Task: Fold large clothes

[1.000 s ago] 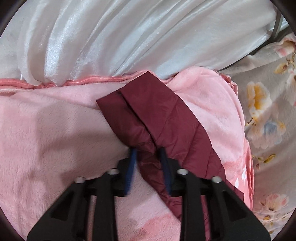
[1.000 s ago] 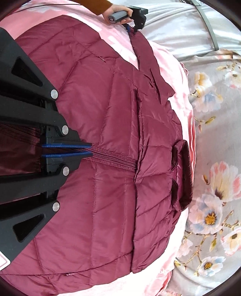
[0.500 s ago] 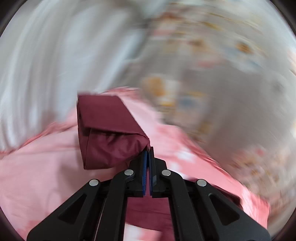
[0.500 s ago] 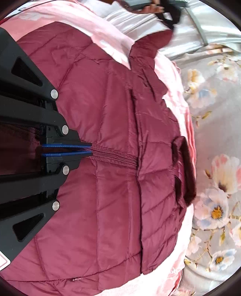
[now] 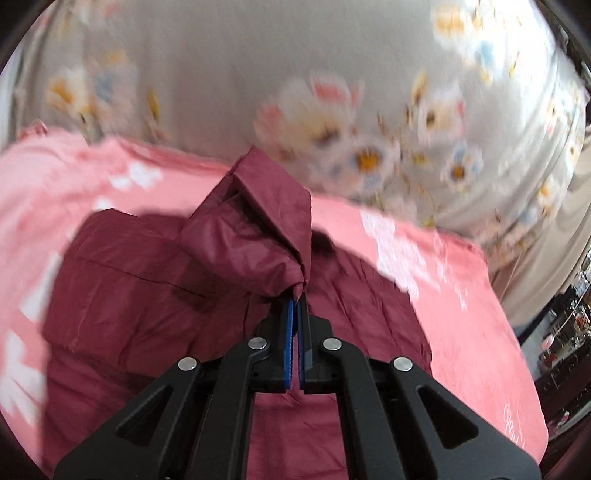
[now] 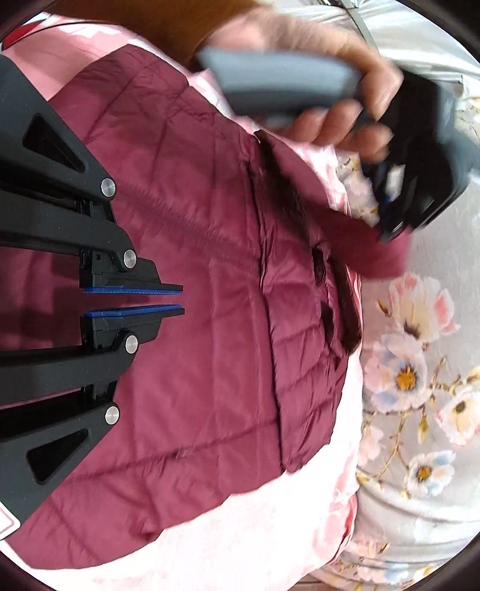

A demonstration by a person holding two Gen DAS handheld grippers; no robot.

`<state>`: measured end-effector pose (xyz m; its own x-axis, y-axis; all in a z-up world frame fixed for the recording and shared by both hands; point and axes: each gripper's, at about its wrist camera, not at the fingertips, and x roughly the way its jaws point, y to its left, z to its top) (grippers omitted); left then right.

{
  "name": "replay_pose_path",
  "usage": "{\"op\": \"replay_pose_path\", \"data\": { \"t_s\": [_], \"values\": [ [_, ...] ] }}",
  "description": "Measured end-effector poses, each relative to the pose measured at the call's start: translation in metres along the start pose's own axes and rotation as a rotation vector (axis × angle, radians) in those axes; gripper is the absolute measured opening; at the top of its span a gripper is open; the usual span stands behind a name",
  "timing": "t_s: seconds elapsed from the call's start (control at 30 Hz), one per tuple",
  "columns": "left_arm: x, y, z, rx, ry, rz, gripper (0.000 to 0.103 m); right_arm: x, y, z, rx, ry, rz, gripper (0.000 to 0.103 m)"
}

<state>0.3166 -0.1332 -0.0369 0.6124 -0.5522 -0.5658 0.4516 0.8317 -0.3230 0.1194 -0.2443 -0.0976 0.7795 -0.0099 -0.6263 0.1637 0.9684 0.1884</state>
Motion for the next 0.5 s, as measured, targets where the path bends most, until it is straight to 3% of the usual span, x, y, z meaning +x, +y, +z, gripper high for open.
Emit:
{"op": "replay_pose_path", "data": {
  "t_s": [0.1,0.17,0.23,0.3,0.43,0.5],
  "values": [
    [0.036,-0.007,-0.030,-0.017,0.101,-0.007,0.004,-0.003,-0.014,-0.003,0.023,0.013,-0.011,0.009],
    [0.045,-0.006,-0.046,-0.044,0.123,-0.027,0.009,-0.003,-0.023,-0.003,0.044,0.019,-0.016,0.021],
    [0.041,-0.001,-0.054,-0.089,0.124,-0.072,0.048,-0.006,-0.030,-0.002,0.070,0.005,-0.020,0.038],
    [0.018,0.011,-0.056,-0.138,0.061,-0.113,0.061,-0.007,-0.036,0.006,0.088,-0.012,-0.010,0.045],
    [-0.023,0.052,-0.046,-0.240,-0.039,-0.092,0.068,0.005,-0.048,0.046,0.127,-0.041,0.018,0.053],
    [-0.035,0.097,-0.040,-0.367,-0.058,-0.050,0.068,0.018,-0.054,0.067,0.154,-0.047,0.027,0.057]
  ]
}}
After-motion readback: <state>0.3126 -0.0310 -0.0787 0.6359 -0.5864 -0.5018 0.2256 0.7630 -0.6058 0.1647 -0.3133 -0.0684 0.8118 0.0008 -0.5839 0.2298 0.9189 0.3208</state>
